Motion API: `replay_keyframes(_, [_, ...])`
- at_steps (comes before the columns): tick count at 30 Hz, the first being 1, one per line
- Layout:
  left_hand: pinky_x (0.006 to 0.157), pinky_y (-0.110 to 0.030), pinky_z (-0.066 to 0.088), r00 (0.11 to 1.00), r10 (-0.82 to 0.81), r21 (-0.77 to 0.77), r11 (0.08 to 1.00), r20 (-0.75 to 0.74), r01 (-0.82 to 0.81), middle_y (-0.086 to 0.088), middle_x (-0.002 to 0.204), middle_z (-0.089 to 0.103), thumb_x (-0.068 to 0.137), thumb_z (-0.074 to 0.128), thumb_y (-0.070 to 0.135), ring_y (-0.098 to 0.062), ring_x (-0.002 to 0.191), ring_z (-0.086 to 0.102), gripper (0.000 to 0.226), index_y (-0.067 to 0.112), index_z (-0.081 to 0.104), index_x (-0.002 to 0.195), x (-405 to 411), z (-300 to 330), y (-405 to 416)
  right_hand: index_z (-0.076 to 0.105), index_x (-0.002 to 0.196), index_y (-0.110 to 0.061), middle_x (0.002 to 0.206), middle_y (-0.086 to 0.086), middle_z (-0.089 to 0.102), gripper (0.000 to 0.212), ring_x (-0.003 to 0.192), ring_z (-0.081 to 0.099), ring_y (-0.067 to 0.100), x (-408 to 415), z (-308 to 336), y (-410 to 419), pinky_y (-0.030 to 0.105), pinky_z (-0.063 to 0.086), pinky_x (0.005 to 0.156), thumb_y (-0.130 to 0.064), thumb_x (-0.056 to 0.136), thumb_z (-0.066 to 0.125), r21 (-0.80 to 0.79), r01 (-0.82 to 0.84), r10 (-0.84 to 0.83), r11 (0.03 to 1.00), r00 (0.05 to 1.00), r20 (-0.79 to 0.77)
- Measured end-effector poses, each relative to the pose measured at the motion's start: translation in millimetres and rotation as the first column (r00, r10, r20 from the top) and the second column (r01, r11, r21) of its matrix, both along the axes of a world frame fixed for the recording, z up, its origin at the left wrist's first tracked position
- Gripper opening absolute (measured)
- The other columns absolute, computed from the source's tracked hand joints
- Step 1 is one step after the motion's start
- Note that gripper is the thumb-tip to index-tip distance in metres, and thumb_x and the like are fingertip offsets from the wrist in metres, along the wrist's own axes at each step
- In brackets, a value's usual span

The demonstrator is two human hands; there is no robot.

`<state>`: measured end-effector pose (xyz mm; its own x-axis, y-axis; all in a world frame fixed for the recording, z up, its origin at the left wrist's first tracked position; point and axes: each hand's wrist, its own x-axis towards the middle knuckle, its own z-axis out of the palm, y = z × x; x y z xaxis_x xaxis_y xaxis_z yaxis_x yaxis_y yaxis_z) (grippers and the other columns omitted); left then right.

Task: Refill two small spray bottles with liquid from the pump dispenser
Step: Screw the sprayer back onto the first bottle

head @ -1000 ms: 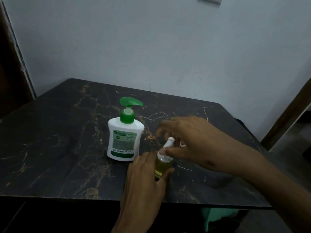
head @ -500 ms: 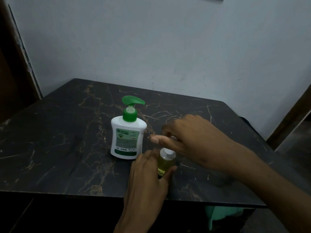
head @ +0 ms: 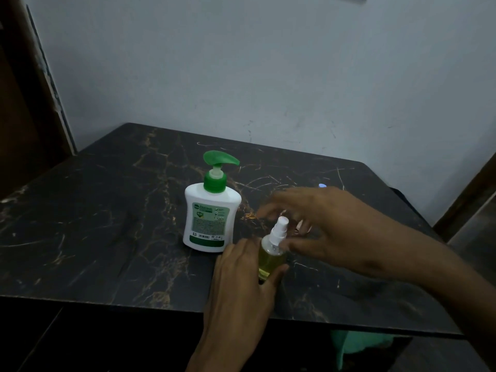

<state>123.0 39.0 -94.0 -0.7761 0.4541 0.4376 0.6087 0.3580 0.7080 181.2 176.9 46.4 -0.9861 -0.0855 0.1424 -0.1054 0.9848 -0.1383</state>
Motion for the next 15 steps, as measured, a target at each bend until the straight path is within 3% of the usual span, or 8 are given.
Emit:
replay_keyframes(1, [0.085,-0.023,0.04,1.0,0.007,0.002,1.0,-0.005,-0.007,0.015,0.104,0.062,0.083,0.078,0.046,-0.007,0.1,0.054,0.041,0.028,0.064,0.117,-0.3,-0.8,0.4,0.062,0.131,-0.036,0.123,-0.019,0.065,0.037,0.097,0.057,-0.007,-1.7,-2.5,-2.2,0.009,0.044,0.089,-0.025,0.096,0.069,0.017,-0.008,0.007,1.0,0.999,0.036])
replay_keyframes(3, [0.086,-0.024,0.039,1.0,0.015,0.005,1.0,-0.017,-0.015,0.013,0.104,0.063,0.083,0.078,0.045,-0.008,0.1,0.055,0.04,0.028,0.064,0.117,-1.4,-2.4,0.9,0.067,0.129,-0.025,0.126,-0.01,0.064,0.031,0.1,0.049,-0.005,-7.4,-6.6,-4.2,0.003,0.034,0.086,-0.016,0.099,0.063,0.099,-0.001,-0.007,0.995,0.997,0.077])
replay_keyframes(5, [0.087,-0.025,0.041,1.0,0.01,0.003,1.0,-0.022,-0.01,0.014,0.105,0.063,0.084,0.078,0.046,-0.008,0.1,0.055,0.04,0.029,0.064,0.117,-1.7,-2.4,1.0,0.068,0.128,-0.019,0.128,-0.003,0.065,0.03,0.11,0.058,0.009,-15.2,-16.0,2.7,0.011,0.037,0.087,-0.014,0.099,0.063,0.102,0.003,-0.01,0.995,0.998,0.061])
replay_keyframes(7, [0.088,-0.028,0.044,1.0,0.009,0.009,1.0,-0.028,-0.009,0.014,0.105,0.064,0.084,0.077,0.047,-0.008,0.1,0.056,0.04,0.029,0.064,0.118,-2.2,-3.4,1.0,0.059,0.14,-0.017,0.142,-0.002,0.056,0.036,0.132,0.051,0.012,-24.9,-32.5,16.5,0.021,0.031,0.102,-0.018,0.103,0.057,0.157,0.057,-0.071,0.986,0.994,0.083])
replay_keyframes(9, [0.089,-0.03,0.047,1.0,0.014,0.002,1.0,-0.019,-0.014,0.014,0.105,0.064,0.084,0.076,0.048,-0.009,0.099,0.057,0.041,0.028,0.065,0.118,-2.8,-4.4,1.4,0.048,0.15,-0.017,0.153,-0.001,0.046,0.045,0.142,0.041,0.012,-27.8,-47.2,27.0,0.026,0.026,0.113,-0.024,0.106,0.055,0.208,0.041,-0.072,0.977,0.988,0.14])
replay_keyframes(10, [0.09,-0.03,0.047,1.0,0.014,-0.002,1.0,-0.011,-0.014,0.014,0.106,0.064,0.084,0.075,0.048,-0.009,0.1,0.057,0.041,0.028,0.065,0.119,-2.7,-4.1,1.4,0.051,0.147,-0.019,0.148,-0.001,0.049,0.043,0.138,0.045,0.012,-27.5,-46.9,29.7,0.03,0.032,0.112,-0.026,0.104,0.057,0.219,0.049,-0.084,0.975,0.984,0.155])
replay_keyframes(12, [0.092,-0.027,0.044,1.0,0.005,-0.012,1.0,0.001,-0.005,0.015,0.108,0.063,0.085,0.075,0.048,-0.007,0.103,0.056,0.042,0.03,0.063,0.121,-1.9,-2.8,0.8,0.065,0.128,-0.019,0.124,0.0,0.063,0.032,0.112,0.06,0.016,-22.2,-33.1,25.7,0.037,0.047,0.095,-0.028,0.097,0.064,0.185,0.0,-0.01,0.983,0.999,0.054])
replay_keyframes(15, [0.091,-0.014,0.033,0.999,-0.027,-0.03,0.999,0.039,0.029,0.018,0.114,0.06,0.088,0.072,0.049,-0.001,0.107,0.05,0.041,0.035,0.059,0.124,-0.1,0.2,-1.1,0.07,0.114,-0.018,0.107,0.0,0.068,0.023,0.096,0.063,0.018,-12.7,-18.6,14.4,0.027,0.05,0.082,-0.029,0.094,0.067,0.108,-0.039,0.043,0.993,0.998,-0.039])
